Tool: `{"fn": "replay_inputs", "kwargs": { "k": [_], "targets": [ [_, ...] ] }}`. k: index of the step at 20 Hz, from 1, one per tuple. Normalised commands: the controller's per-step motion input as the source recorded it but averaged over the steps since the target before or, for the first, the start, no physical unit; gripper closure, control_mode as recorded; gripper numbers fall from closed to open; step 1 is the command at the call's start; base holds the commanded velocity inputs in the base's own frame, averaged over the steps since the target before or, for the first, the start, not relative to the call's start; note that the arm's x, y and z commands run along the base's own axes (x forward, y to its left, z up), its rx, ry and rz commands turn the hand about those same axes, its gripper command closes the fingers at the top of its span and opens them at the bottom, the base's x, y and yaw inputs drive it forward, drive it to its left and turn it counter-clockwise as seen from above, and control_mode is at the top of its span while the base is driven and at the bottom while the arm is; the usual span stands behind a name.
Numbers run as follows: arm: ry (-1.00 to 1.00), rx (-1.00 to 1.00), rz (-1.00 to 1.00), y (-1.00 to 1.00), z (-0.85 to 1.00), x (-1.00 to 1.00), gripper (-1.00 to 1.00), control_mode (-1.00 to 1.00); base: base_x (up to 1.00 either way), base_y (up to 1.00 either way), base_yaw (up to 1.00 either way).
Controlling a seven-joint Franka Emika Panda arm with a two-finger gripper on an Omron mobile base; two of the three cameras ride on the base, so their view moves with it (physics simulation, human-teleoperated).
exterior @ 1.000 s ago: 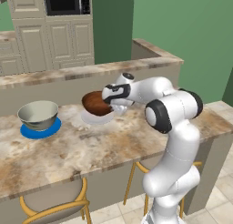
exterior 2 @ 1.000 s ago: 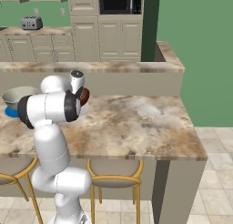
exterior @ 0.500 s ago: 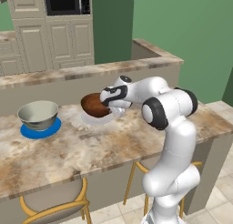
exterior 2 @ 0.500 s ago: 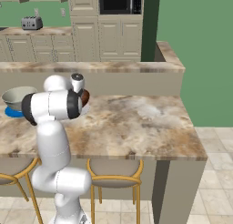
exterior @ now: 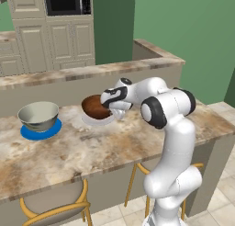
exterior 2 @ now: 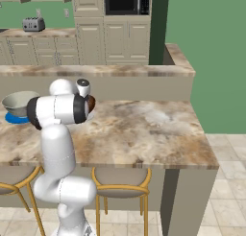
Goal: Move the bowls from the cabinet to the plates on the dining table.
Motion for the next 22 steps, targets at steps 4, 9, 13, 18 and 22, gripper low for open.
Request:
{"fn": "replay_inputs", "kwargs": {
  "k": [4, 9, 13, 18, 22],
  "targets": [
    [0.00, 0.00, 0.00, 0.00, -0.08, 0.11, 1.00, -1.00, 0.00, 0.00, 0.00],
    [0.00, 0.00, 0.00, 0.00, -0.03, 0.01, 1.00, -1.00, 0.00, 0.00, 0.00],
    [0.00, 0.00, 0.00, 0.00, 0.00, 0.00, -1.00, -1.00, 0.00, 0.00, 0.00],
    [0.00, 0.00, 0.00, 0.00, 0.00, 0.00, -1.00, -1.00, 0.00, 0.00, 0.00],
    [0.00, 0.00, 0.00, 0.00, 0.00, 0.00, -1.00, -1.00, 0.00, 0.00, 0.00]
  ]
}}
